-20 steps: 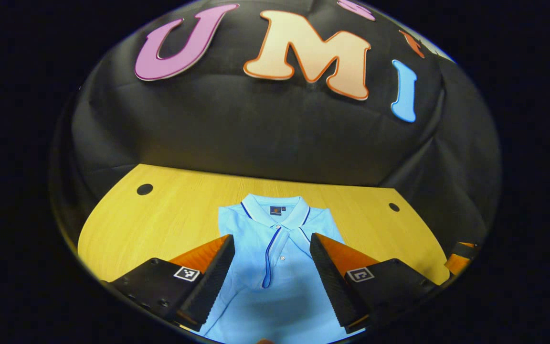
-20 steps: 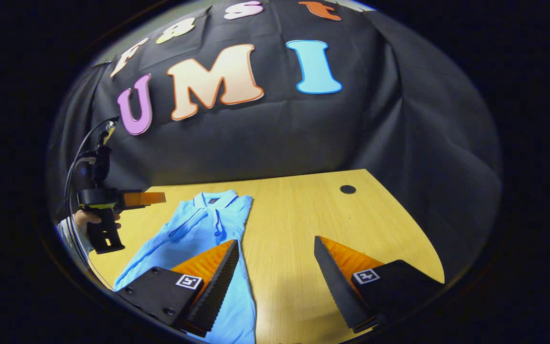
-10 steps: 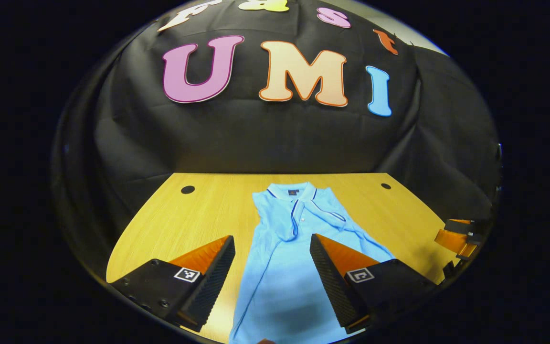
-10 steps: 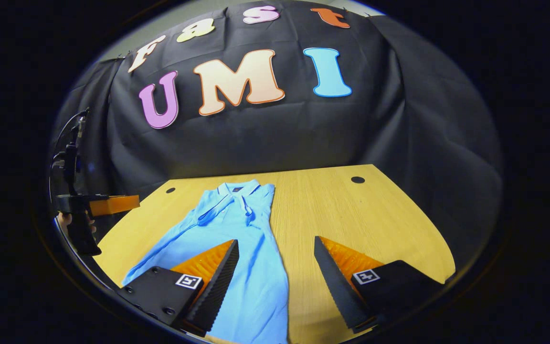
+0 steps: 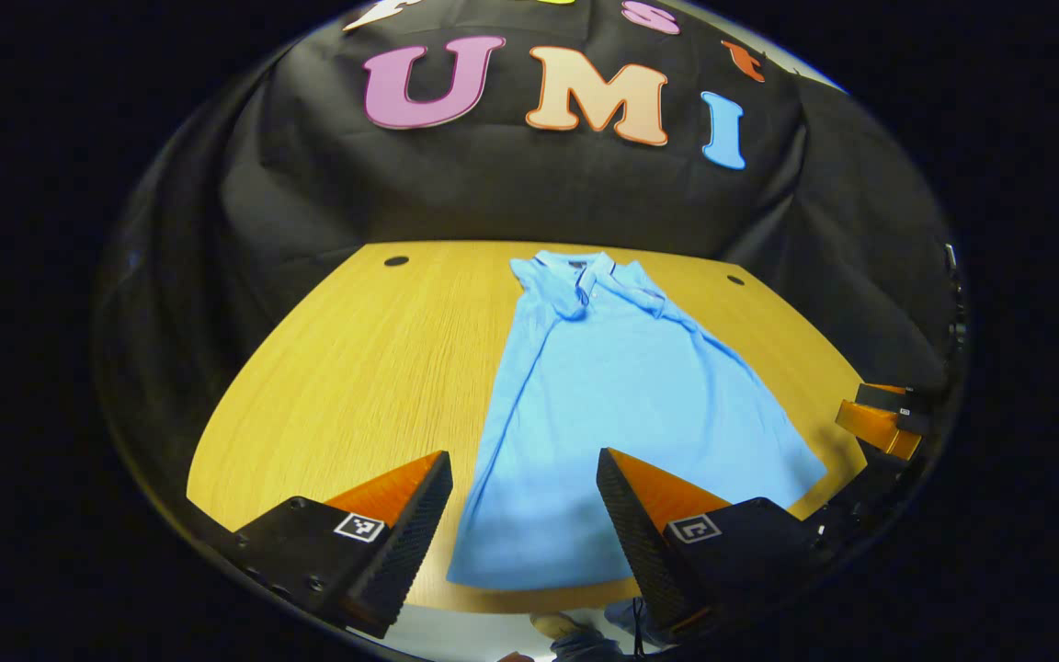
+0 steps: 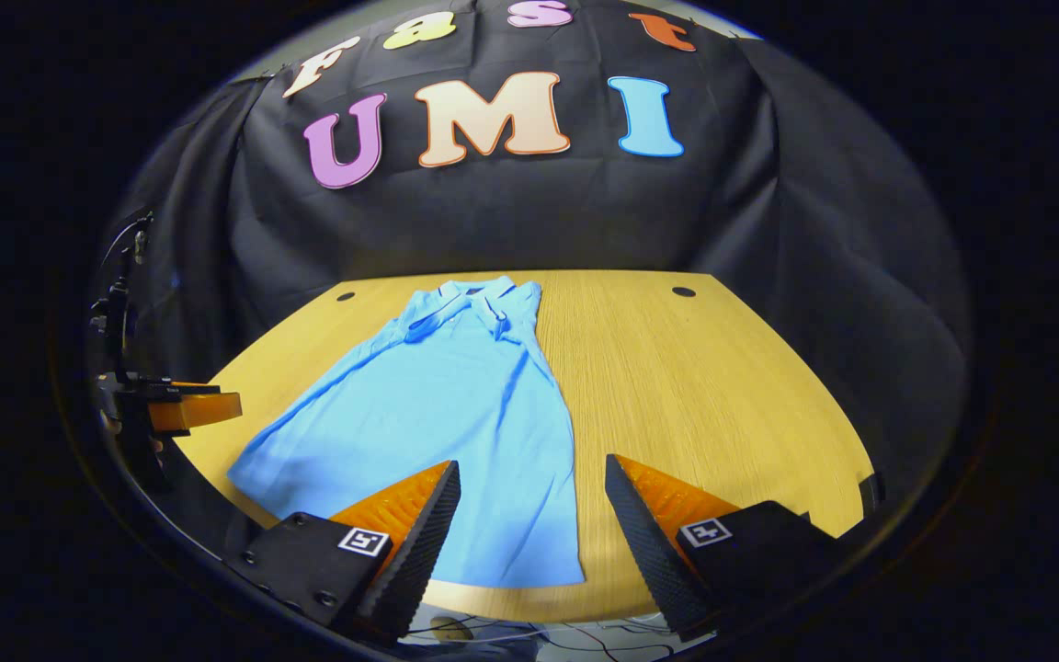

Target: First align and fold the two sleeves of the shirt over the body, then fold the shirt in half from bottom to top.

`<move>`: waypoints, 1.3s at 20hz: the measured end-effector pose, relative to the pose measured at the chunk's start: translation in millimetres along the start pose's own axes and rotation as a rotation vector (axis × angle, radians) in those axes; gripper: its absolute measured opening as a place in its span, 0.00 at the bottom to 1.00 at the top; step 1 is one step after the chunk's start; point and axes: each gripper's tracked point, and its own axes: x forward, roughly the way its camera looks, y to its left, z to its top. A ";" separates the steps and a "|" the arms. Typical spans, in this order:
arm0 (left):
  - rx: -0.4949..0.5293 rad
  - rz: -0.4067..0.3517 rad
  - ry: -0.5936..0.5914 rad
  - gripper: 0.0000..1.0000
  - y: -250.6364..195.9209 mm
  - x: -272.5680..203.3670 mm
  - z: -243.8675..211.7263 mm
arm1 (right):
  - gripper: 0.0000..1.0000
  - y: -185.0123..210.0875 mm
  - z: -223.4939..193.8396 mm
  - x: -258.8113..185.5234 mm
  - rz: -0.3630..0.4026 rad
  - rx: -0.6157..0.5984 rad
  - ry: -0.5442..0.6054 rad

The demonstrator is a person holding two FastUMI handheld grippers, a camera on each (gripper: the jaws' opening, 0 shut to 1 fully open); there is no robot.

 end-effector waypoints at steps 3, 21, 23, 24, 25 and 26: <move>0.010 0.012 0.039 0.95 4.4 -0.3 -27.1 | 0.99 -1.5 -20.8 -4.9 -0.009 -0.003 0.033; 0.073 0.028 0.059 0.88 10.9 24.2 -82.7 | 0.99 7.0 -98.5 20.4 -0.032 0.012 0.189; 0.069 -0.001 0.051 0.69 -0.5 27.6 -83.7 | 0.84 9.5 -96.6 23.3 -0.013 0.020 0.191; 0.060 -0.022 0.047 0.53 -4.8 29.4 -82.0 | 0.64 14.2 -97.7 24.1 0.000 0.030 0.193; 0.041 -0.038 0.041 0.43 -10.1 30.5 -82.2 | 0.44 18.2 -97.8 23.9 0.012 0.038 0.199; 0.011 -0.046 0.035 0.18 -12.0 30.6 -81.1 | 0.28 21.1 -98.7 23.3 0.010 0.043 0.201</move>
